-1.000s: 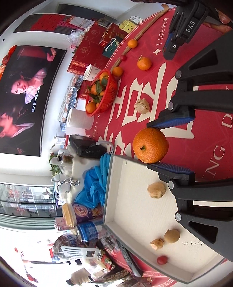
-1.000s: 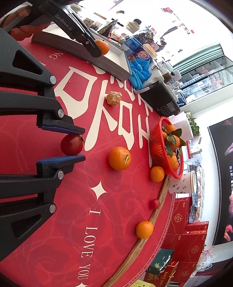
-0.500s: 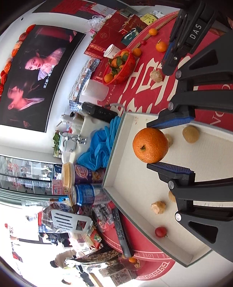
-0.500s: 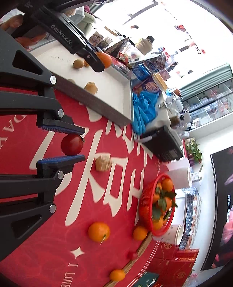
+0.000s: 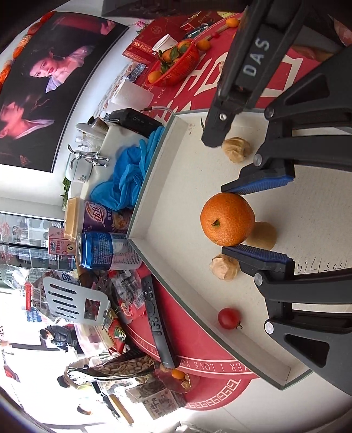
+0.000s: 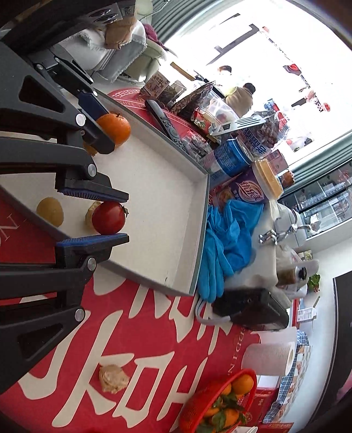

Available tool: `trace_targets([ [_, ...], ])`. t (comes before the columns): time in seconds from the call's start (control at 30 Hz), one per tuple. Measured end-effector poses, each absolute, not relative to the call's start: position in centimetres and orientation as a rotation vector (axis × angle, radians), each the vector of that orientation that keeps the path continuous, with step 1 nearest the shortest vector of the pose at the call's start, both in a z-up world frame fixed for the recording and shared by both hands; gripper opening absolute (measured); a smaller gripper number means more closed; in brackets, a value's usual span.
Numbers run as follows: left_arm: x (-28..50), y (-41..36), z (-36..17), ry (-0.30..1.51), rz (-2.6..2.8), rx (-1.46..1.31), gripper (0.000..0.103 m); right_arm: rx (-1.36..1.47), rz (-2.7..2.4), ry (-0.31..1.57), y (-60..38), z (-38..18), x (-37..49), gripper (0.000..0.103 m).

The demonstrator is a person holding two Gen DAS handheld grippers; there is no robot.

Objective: Organize fruits
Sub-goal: 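Carry the mandarin and tomato into the white tray and open both grippers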

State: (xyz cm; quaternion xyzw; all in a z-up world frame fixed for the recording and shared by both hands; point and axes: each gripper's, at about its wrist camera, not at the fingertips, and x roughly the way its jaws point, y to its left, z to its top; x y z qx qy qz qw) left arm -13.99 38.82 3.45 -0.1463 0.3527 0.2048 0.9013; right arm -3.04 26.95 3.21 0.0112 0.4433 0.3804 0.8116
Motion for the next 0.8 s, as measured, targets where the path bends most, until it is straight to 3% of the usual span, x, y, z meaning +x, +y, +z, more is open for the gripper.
trace_targets([
  [0.43, -14.0, 38.8, 3.7, 0.718, 0.443, -0.279, 0.044, 0.021, 0.786, 0.996, 27.5, 2.0, -2.2, 0.024],
  [0.53, -14.2, 38.7, 3.9, 0.703, 0.470, -0.276, 0.065, 0.089, 0.821, 1.013, 27.0, 2.0, -1.7, 0.026],
  [0.57, -14.4, 38.7, 4.1, 0.692, 0.480, -0.278, 0.077, 0.120, 0.832, 1.024, 26.9, 2.0, -1.4, 0.034],
  [0.6, -14.5, 38.7, 4.3, 0.676, 0.488, -0.277, 0.083, 0.157, 0.853, 1.032, 26.7, 2.0, -1.1, 0.041],
  [0.67, -14.6, 38.6, 4.4, 0.665, 0.504, -0.263, 0.083, 0.249, 0.930, 1.035, 26.3, 2.4, -0.8, 0.071],
  [0.7, -14.5, 38.5, 4.4, 0.673, 0.500, -0.259, 0.083, 0.278, 0.950, 1.031, 26.1, 2.7, -0.8, 0.081],
  [0.73, -14.4, 38.4, 4.3, 0.680, 0.495, -0.257, 0.083, 0.289, 0.954, 1.023, 26.1, 3.1, -1.0, 0.100],
  [0.8, -14.4, 38.4, 4.4, 0.674, 0.497, -0.261, 0.083, 0.296, 0.958, 0.988, 25.7, 4.0, -1.3, 0.103],
])
